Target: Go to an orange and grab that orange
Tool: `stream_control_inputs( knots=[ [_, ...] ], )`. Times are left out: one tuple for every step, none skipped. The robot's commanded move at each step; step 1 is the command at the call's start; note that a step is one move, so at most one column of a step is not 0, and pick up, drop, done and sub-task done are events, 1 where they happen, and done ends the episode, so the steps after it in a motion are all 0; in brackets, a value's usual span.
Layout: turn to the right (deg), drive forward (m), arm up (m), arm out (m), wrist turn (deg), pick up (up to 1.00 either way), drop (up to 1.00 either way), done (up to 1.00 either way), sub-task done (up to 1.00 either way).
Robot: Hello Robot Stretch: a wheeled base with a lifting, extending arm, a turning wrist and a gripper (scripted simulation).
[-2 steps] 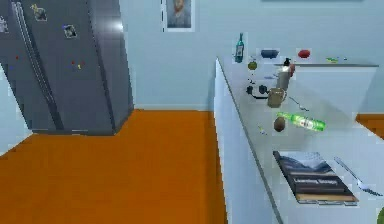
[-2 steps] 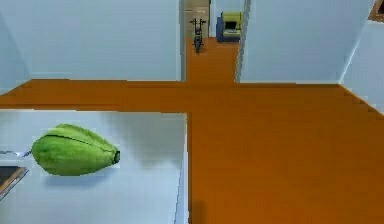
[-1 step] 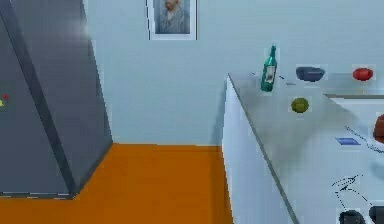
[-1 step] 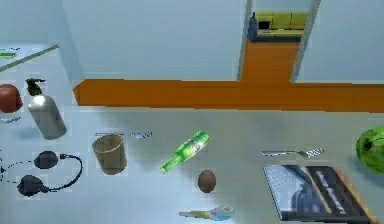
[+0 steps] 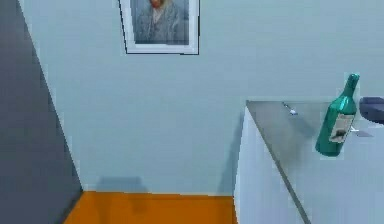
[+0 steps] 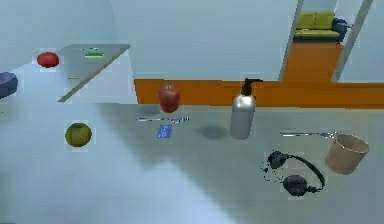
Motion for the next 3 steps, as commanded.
stream_control_inputs(
  knots=[
    [-27.0, 0.0, 0.0, 0.0, 0.0, 0.0, 0.0, 0.0, 0.0],
    [0.0, 0.0, 0.5, 0.0, 0.0, 0.0, 0.0, 0.0, 0.0],
    [0.0, 0.0, 0.38, 0.0, 0.0, 0.0, 0.0, 0.0, 0.0]
  ],
)
